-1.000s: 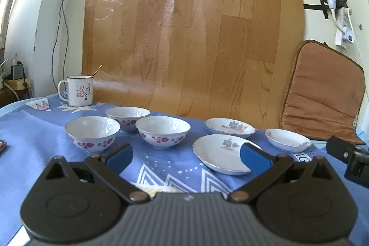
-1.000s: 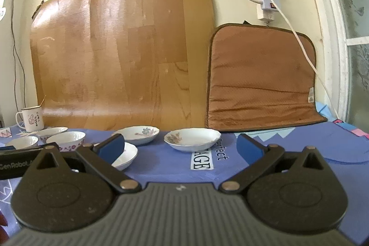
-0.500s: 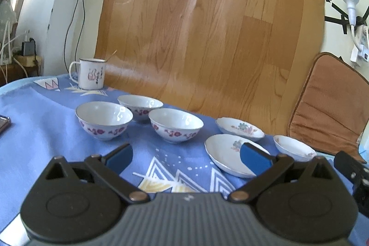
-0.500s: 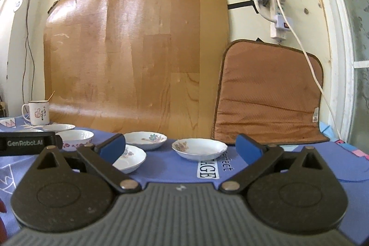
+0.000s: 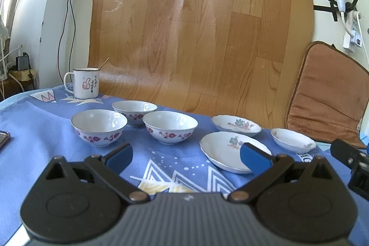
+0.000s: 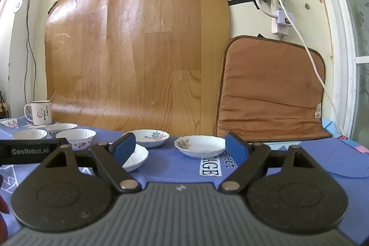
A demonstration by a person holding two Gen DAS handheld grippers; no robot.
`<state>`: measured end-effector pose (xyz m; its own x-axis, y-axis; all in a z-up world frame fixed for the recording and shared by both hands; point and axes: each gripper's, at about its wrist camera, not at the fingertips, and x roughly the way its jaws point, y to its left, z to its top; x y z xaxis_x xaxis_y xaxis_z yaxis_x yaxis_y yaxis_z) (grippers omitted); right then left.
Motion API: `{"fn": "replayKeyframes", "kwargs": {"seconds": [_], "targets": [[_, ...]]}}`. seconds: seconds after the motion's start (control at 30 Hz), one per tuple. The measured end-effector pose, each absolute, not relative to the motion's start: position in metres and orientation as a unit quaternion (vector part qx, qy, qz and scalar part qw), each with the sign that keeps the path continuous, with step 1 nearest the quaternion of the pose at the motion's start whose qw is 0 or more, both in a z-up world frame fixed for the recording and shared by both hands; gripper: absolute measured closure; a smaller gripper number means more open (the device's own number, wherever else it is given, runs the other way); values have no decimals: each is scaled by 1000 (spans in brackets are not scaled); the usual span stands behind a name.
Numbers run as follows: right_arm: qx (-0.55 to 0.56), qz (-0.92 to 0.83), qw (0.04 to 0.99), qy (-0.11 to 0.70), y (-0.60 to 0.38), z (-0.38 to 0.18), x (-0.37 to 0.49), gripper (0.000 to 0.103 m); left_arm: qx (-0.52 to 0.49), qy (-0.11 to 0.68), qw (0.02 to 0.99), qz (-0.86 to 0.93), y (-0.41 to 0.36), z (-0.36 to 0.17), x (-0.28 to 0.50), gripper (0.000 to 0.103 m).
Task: Organize plates and bowls
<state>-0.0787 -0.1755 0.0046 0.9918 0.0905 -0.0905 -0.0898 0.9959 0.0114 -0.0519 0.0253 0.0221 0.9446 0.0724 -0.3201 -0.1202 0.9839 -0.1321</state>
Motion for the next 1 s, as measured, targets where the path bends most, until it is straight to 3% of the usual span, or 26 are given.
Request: {"fn": "replayKeyframes", "kwargs": {"seconds": [0.67, 1.0], "targets": [[11, 42, 998, 46, -176, 4, -79, 16, -31, 149, 987, 53, 15, 23, -54, 0], [11, 42, 998, 46, -176, 4, -80, 16, 6, 70, 995, 77, 2, 25, -78, 0]]}}
